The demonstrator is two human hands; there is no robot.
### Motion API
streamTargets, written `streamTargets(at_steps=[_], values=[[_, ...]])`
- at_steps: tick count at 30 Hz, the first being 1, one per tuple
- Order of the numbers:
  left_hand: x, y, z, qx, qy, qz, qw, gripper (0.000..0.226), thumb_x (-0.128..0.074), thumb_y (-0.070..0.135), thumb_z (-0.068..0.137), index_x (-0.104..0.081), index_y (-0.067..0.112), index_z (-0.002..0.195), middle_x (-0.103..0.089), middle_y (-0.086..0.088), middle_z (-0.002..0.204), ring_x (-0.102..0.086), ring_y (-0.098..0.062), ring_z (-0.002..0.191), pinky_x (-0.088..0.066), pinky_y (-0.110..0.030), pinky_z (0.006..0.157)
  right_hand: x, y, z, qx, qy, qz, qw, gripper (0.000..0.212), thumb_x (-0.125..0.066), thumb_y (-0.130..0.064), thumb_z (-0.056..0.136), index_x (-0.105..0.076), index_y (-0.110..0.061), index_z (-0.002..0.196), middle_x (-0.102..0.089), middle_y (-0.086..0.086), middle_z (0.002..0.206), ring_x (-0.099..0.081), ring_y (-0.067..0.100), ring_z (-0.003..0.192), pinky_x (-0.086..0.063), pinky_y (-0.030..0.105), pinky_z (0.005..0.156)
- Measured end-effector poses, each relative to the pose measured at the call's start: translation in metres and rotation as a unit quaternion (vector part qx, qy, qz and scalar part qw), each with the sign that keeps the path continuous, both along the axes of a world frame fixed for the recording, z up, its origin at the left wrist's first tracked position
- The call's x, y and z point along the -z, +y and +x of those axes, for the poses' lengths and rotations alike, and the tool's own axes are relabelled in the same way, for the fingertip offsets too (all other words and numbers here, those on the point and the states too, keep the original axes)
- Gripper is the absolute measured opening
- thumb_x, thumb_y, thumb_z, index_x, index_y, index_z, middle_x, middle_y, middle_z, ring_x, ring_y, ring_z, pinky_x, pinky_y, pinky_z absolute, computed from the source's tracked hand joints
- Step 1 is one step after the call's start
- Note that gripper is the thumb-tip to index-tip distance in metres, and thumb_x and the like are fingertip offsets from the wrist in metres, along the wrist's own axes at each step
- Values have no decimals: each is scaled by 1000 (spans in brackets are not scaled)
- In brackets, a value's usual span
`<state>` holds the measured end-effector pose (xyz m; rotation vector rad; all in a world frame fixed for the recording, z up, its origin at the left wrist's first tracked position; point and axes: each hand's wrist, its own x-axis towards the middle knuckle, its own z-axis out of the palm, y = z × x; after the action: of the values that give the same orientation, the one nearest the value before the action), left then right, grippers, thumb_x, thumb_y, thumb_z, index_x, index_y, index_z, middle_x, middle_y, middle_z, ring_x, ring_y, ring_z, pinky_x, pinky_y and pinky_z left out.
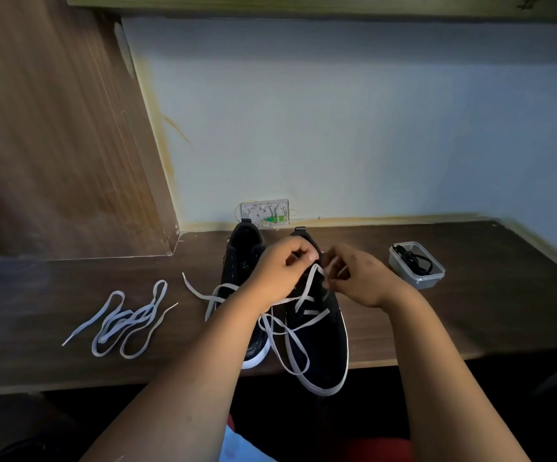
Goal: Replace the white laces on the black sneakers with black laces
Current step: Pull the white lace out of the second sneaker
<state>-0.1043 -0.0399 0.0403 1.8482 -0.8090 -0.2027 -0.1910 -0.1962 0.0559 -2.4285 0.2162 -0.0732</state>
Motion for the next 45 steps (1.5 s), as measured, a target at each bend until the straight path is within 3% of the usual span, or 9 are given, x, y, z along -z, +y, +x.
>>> streamTargets(at_steps=[5,13,18,23,28,33,37,41,45], values=[[0,4,4,1,20,-11,1000,9,-62,18,93,-67,24,91,-65,6,89,-54,-4,75,-46,-20,75,21,-3,4,-4,100,-42,994,22,-75,-18,79,-66,-22,98,-63,-7,93,-59,12,89,-44,23,74],[12,1,-2,85,0,151,985,20,-71,17,87,-66,35,78,-71,6,81,-68,-13,82,-55,-33,81,-11,6,-2,2,-132,67,989,16,-68,-7,81,-70,-22,79,-71,-3,77,-66,12,77,-52,27,73],[-3,-5,-10,18,47,-88,995,20,-58,10,94,-68,25,87,-68,11,77,-61,1,67,-48,-17,67,-10,4,-2,18,-125,119,985,13,-70,-24,86,-61,-25,95,-66,-4,82,-63,16,75,-52,30,73],[-26,5,-4,43,218,-327,919,24,-55,6,94,-71,21,83,-65,4,74,-56,-9,65,-43,-20,64,11,4,-1,-36,89,42,994,5,-69,-24,87,-70,-25,92,-68,-4,83,-63,9,77,-47,23,74],[0,10,4,90,79,46,992,16,-68,23,89,-60,30,101,-60,-1,77,-56,-10,68,-46,-30,67,-4,13,3,-12,-65,-10,998,12,-62,-15,89,-69,-18,79,-68,-2,68,-59,1,60,-42,19,62],[2,1,-5,109,5,143,984,12,-55,27,97,-62,27,87,-58,5,66,-54,-11,59,-48,-30,65,-10,7,0,-4,-190,230,954,7,-66,-13,89,-71,-16,88,-72,1,83,-67,14,81,-53,28,77],[-4,-3,-11,66,83,-53,993,22,-45,15,101,-61,16,86,-59,7,66,-50,-6,56,-43,-22,60,-1,-5,-1,13,-106,178,978,38,-73,-43,75,-58,-33,108,-69,2,94,-63,18,85,-51,37,80],[-31,3,-8,78,304,-394,864,25,-41,11,100,-58,13,82,-59,3,68,-54,-8,63,-42,-21,62,9,-1,-2,-65,91,94,989,21,-70,-39,84,-66,-31,104,-64,-3,85,-60,12,79,-50,30,79],[-35,16,5,-24,354,-415,838,24,-47,17,93,-48,17,69,-46,6,58,-41,-6,51,-35,-20,54,9,6,1,-19,89,72,993,16,-60,-26,94,-68,-14,86,-64,-4,74,-58,7,67,-47,17,65]])
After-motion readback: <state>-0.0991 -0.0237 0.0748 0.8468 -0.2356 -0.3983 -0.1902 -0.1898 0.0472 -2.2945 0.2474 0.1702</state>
